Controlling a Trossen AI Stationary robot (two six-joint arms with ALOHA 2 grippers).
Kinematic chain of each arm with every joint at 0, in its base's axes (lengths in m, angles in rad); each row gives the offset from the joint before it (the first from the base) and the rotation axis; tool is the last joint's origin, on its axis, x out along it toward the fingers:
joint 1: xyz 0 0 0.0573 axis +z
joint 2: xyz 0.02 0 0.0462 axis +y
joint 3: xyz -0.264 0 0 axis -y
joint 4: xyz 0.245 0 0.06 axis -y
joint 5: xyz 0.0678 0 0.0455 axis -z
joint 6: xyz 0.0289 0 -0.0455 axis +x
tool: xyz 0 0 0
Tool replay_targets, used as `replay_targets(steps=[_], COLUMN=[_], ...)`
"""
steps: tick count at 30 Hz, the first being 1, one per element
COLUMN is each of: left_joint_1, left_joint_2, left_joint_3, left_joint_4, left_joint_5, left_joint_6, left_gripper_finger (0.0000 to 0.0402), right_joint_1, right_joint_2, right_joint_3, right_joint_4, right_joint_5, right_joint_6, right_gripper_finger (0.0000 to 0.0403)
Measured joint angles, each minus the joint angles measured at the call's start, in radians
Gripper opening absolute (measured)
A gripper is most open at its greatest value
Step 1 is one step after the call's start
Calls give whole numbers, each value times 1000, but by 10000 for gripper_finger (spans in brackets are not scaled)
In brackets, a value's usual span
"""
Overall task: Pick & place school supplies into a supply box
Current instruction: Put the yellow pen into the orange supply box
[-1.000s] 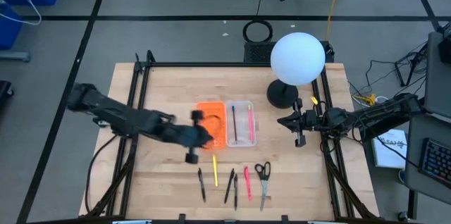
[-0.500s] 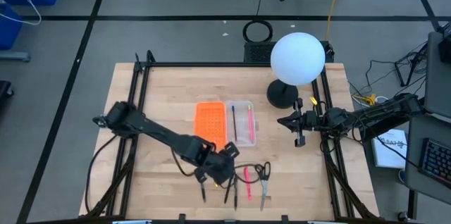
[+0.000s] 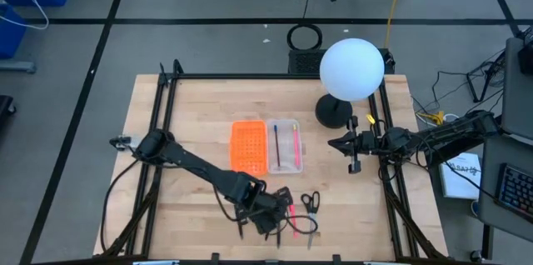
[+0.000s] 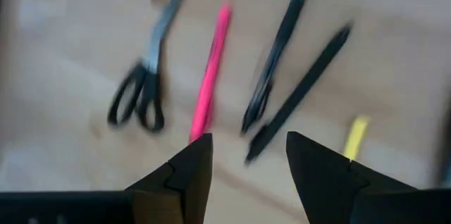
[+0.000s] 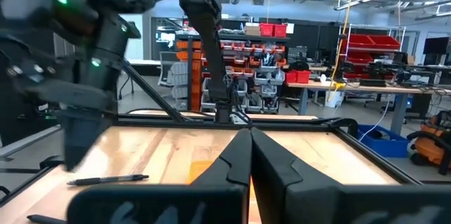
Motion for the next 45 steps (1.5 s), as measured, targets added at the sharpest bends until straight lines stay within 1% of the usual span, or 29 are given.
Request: replay_targets(steps=[3,5,7,9,11,19,27,30,34,38,42,45], left_joint_1=[7,21,30,30,28,19,22,22,24,29,29,31], left_joint_2=[10,10,13,15,15,13,13,13,13,13,13,13], left_joint_3=[26,-1,-37,-67,-86,-155,-256,-287,-295,-299,-299,-299], left_joint_4=[-19,-33,-55,-90,-117,-113,-30,-6,17,20,21,22], left_joint_5=[92,152,135,62,23,82,78,45,38,75,133,134], left_joint_6=[-63,-99,-84,-42,-16,5,61,77,80,75,74,77], left_gripper_finger=[189,189,189,189,189,189,189,189,189,189,188,189], right_joint_1=[0,0,0,0,0,0,1,1,1,1,1,1], right_joint_2=[0,0,0,0,1,2,2,2,2,2,2,2], right_joint_3=[0,0,0,0,0,0,0,0,0,0,0,0], right_joint_4=[0,-3,-8,-7,-8,-39,-38,-38,-38,-40,-41,-40], right_joint_5=[0,0,0,0,0,-1,-1,-1,-1,-1,0,0], right_joint_6=[2,2,2,2,2,3,3,3,4,20,28,28], right_gripper_finger=[0,0,0,0,0,0,0,0,0,0,0,0])
